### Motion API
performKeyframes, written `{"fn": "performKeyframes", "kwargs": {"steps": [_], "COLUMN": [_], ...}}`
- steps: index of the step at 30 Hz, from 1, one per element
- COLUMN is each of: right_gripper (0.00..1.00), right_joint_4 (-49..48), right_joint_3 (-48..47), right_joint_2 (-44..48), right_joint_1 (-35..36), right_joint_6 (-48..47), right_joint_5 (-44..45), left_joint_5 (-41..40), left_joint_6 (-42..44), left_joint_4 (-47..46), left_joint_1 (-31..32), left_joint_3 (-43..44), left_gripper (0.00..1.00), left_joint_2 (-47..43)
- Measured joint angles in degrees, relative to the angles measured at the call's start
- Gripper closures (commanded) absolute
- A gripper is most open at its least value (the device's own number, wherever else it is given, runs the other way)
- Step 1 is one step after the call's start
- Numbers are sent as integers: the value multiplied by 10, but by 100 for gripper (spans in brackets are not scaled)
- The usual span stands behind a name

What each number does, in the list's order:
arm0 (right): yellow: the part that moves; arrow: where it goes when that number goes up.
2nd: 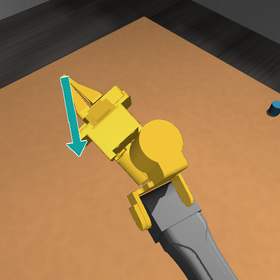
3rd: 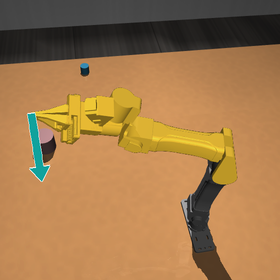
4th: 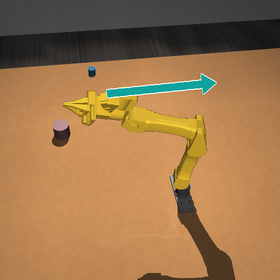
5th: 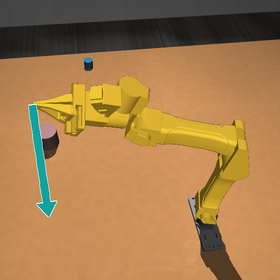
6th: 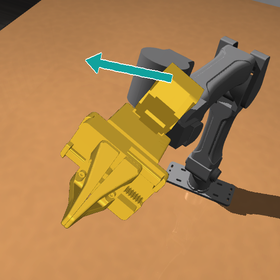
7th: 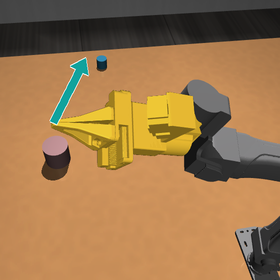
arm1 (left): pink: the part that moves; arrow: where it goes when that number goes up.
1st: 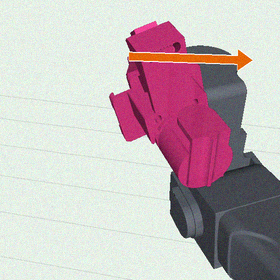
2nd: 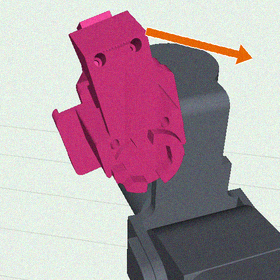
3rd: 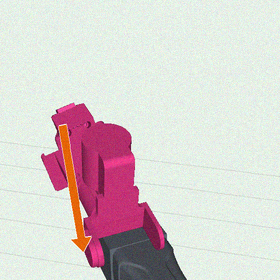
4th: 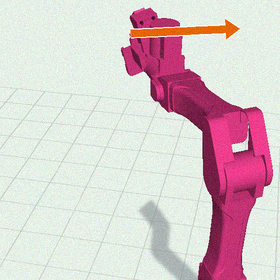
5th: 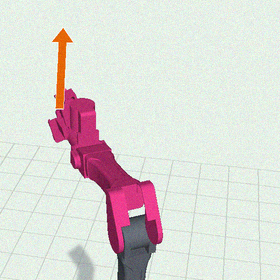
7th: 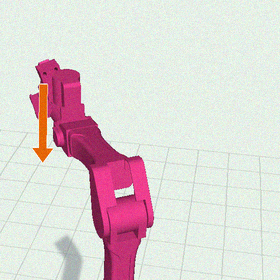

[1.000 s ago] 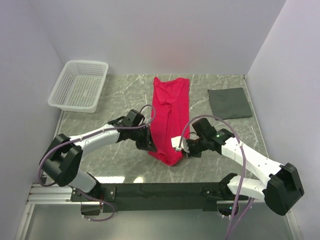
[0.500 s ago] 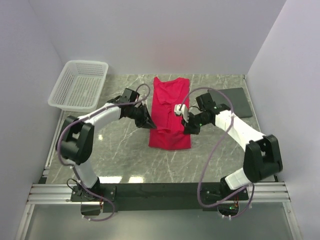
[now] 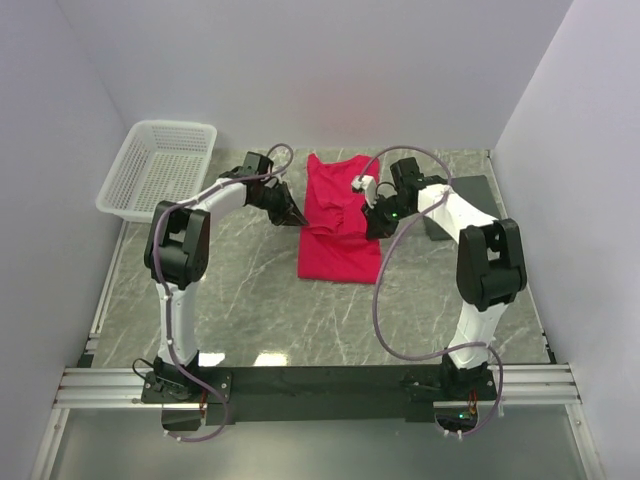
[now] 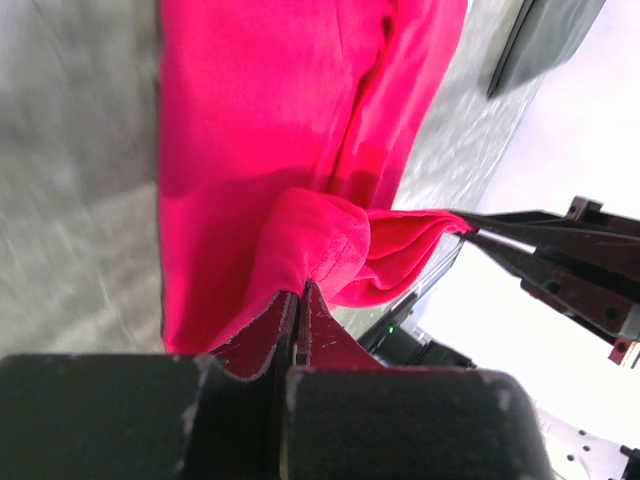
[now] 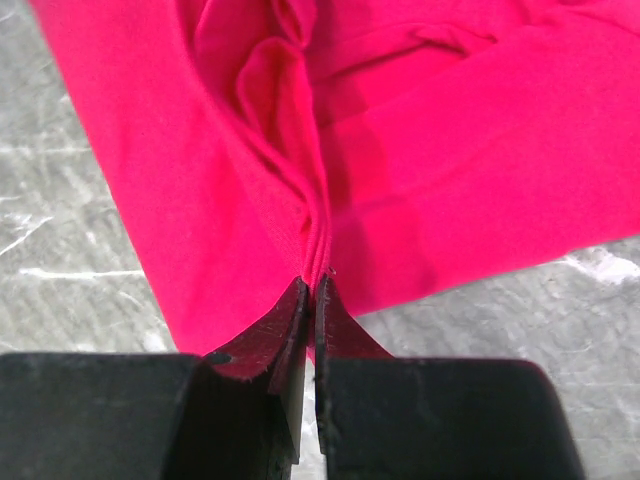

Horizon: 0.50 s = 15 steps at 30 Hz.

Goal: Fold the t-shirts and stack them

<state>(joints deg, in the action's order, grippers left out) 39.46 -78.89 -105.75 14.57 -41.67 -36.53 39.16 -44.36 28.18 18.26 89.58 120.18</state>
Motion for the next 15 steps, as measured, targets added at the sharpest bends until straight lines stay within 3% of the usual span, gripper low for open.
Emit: {"fn": "performKeyframes", "kwargs": {"steps": [15], "right_gripper": [100], "right_joint_4": [2], "right_joint_3": [-74], "right_joint_2": [-62], "right_joint_1": [-10], "right_joint_6": [54], "right_joint_5": [17], "left_joint_5": [20], "left_joint_6": [-11], "left_joint_4": [-5], "left_joint_1": [-7], "left_joint_3": [97], "left_gripper": [99], "left_joint_2": [81]}}
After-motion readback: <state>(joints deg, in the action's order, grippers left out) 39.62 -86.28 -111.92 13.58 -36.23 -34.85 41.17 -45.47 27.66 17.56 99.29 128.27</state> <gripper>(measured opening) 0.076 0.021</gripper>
